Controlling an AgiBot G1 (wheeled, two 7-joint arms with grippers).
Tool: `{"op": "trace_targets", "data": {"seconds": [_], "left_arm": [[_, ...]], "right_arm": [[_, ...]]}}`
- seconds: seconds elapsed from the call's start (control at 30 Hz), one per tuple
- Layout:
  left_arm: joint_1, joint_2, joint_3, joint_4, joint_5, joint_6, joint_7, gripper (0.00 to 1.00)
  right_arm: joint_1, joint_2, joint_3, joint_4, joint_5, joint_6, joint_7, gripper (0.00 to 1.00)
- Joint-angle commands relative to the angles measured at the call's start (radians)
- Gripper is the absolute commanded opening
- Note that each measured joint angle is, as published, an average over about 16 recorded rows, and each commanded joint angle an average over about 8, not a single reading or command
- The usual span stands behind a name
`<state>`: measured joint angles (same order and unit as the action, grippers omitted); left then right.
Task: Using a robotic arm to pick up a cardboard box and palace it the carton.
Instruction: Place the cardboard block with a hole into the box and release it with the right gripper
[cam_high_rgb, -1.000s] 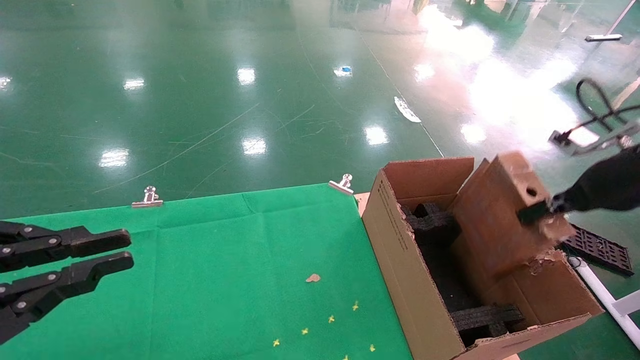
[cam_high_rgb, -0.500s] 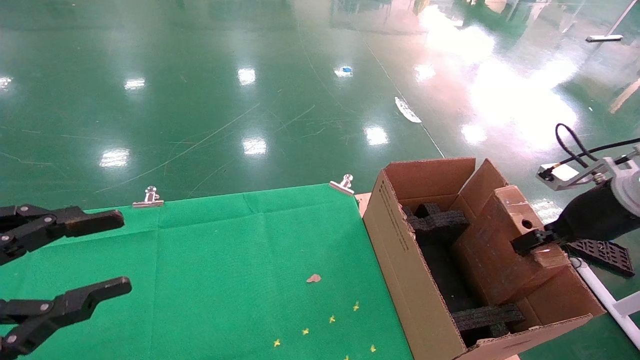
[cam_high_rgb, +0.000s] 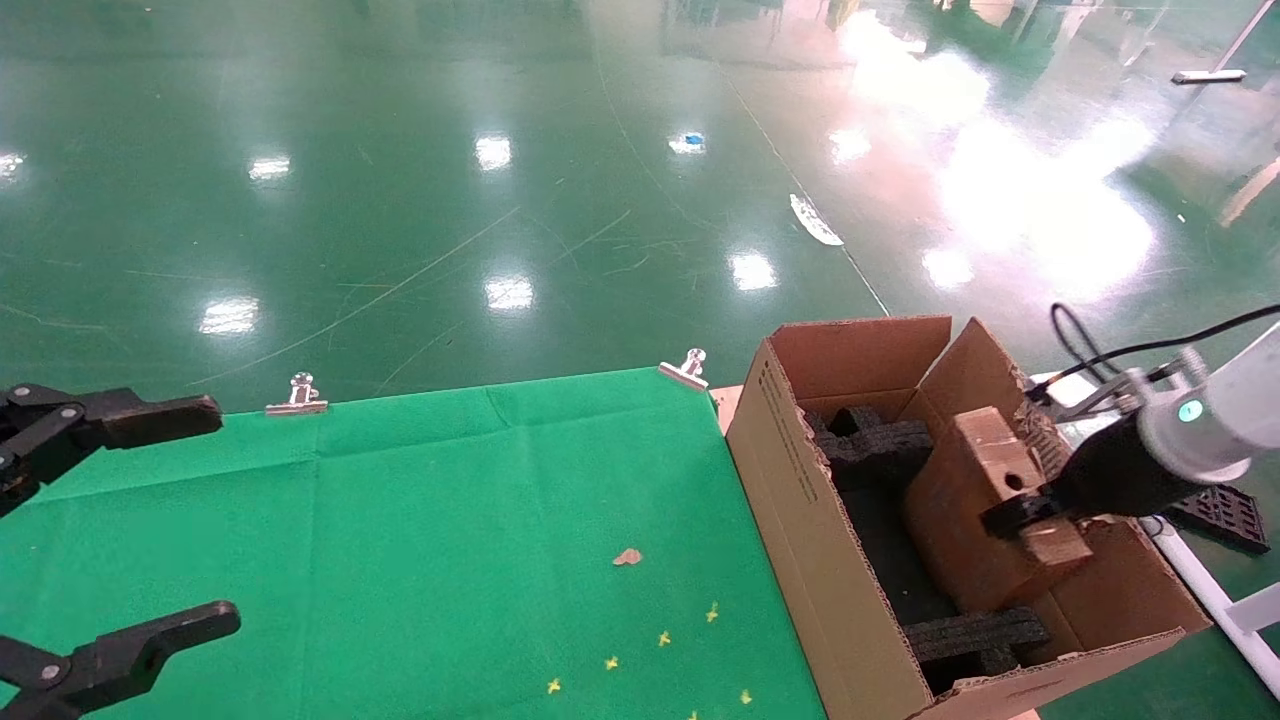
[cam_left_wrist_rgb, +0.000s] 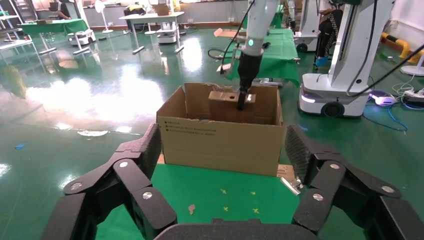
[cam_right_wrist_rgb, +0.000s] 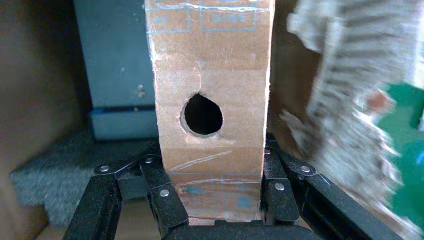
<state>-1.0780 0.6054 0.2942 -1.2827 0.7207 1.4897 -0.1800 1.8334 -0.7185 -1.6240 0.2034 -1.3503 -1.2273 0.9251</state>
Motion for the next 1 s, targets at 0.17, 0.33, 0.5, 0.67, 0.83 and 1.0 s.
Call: {"op": "trace_targets", "data": {"seconds": [0.17, 0.33, 0.5, 0.67, 0.83, 1.0], "left_arm": [[0.000, 0.000, 0.000, 0.000, 0.000, 0.000, 0.000, 1.00], [0.000, 0.000, 0.001, 0.000, 0.000, 0.000, 0.000, 1.00], [0.000, 0.000, 0.001, 0.000, -0.001, 0.000, 0.000, 1.00], [0.000, 0.000, 0.001, 0.000, -0.001, -0.001, 0.001, 1.00], [0.000, -0.001, 0.001, 0.000, -0.001, -0.001, 0.001, 1.00], [0.000, -0.001, 0.002, 0.000, -0.001, -0.001, 0.001, 1.00]], "right_arm": [[-0.092, -0.027, 0.031, -0.029, 0.052, 0.082, -0.048, 0.00], [-0.151, -0.046, 0.050, -0.055, 0.083, 0.145, -0.089, 0.00], [-0.188, -0.063, 0.061, -0.083, 0.099, 0.183, -0.122, 0.13], [-0.196, -0.078, 0.058, -0.107, 0.095, 0.184, -0.144, 0.75], [-0.192, -0.083, 0.058, -0.129, 0.095, 0.178, -0.163, 1.00], [-0.184, -0.086, 0.057, -0.149, 0.092, 0.174, -0.173, 1.00]]}}
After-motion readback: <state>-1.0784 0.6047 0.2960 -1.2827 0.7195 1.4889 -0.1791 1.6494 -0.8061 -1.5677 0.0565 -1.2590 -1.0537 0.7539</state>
